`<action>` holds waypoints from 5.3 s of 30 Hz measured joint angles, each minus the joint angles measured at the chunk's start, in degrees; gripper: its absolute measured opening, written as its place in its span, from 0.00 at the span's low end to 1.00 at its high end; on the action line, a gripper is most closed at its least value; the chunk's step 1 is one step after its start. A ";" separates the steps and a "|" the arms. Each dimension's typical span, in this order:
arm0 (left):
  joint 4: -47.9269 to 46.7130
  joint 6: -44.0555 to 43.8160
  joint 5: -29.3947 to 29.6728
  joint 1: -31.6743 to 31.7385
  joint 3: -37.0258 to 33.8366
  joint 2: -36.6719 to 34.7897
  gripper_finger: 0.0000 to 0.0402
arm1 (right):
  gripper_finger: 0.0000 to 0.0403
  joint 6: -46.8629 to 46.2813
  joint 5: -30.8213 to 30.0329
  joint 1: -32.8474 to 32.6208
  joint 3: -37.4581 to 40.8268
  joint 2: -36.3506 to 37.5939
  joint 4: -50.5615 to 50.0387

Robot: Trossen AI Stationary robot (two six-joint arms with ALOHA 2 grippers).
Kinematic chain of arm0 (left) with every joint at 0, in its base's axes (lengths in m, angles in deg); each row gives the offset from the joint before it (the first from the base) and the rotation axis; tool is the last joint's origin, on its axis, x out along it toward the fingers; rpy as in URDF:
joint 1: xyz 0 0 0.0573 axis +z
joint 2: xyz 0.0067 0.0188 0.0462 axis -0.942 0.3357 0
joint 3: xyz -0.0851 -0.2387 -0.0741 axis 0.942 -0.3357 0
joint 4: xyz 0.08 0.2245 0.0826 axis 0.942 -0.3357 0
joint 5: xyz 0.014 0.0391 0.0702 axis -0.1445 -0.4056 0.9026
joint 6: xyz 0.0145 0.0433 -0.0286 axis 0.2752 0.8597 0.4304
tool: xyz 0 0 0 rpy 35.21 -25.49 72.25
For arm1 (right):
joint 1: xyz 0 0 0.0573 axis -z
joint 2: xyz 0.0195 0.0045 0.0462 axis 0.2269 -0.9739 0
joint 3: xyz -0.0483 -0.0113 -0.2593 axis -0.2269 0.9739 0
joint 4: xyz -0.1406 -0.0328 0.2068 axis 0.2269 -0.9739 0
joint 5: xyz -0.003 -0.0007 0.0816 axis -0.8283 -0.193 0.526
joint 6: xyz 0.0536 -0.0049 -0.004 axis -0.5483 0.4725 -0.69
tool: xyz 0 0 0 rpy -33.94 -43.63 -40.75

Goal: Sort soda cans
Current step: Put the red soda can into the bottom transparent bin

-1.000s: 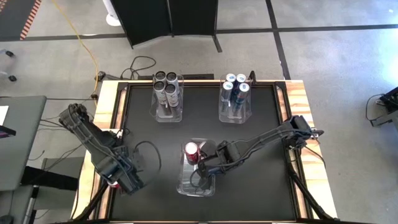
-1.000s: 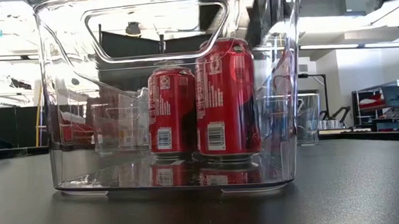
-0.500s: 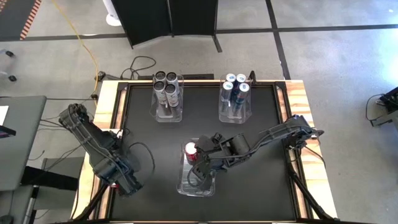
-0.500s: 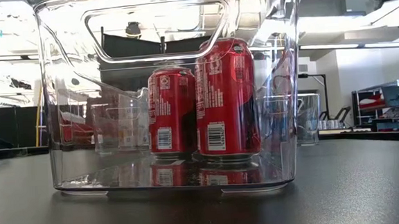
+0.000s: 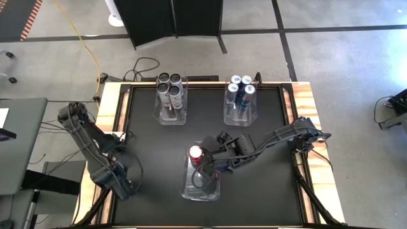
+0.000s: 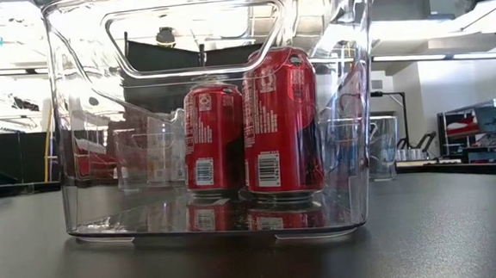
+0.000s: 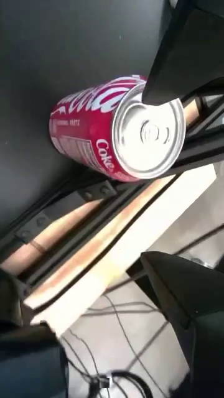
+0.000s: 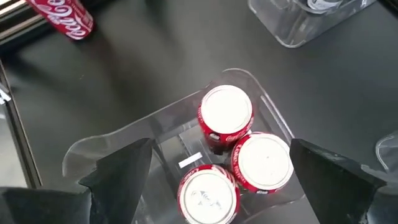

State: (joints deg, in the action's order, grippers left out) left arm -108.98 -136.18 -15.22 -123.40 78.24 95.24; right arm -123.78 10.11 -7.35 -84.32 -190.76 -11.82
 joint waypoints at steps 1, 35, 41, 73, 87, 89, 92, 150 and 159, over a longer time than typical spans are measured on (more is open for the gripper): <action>1.40 -0.62 0.08 -0.42 -0.60 -0.42 0.99 | 0.99 0.00 0.02 -0.21 0.00 0.00 -0.06; 19.28 -0.23 32.76 -4.24 -7.63 -1.27 0.99 | 0.99 -2.72 1.61 -1.31 -0.65 -0.11 -1.13; 16.25 20.53 36.63 2.55 -7.64 4.18 0.99 | 0.99 -1.06 1.98 -1.56 -3.64 -0.11 1.28; 37.06 15.93 29.95 18.37 -15.45 -10.08 0.73 | 0.96 0.53 -4.14 -4.11 -7.91 4.33 -7.68; 64.65 10.36 52.13 28.05 -12.51 -19.94 0.76 | 0.96 3.09 -22.71 -10.40 -7.91 9.52 -7.75; 70.98 11.94 52.93 30.44 -12.51 -18.31 0.76 | 0.96 3.44 -24.14 -10.26 -7.35 8.67 -6.12; 81.76 13.57 53.71 33.79 -12.53 -15.27 0.76 | 0.96 3.46 -29.32 -9.24 -3.32 8.14 -2.13; 139.96 14.98 30.02 53.09 -8.74 -2.85 0.76 | 0.98 63.74 -29.02 7.08 0.37 8.17 38.65; 138.60 15.34 28.85 53.37 -7.54 -2.95 0.76 | 0.91 70.95 -31.68 6.50 0.47 8.04 40.82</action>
State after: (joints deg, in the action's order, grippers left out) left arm 29.62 -120.84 13.62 -70.02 70.70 92.29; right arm -52.84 -21.57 -0.85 -83.85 -182.72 29.01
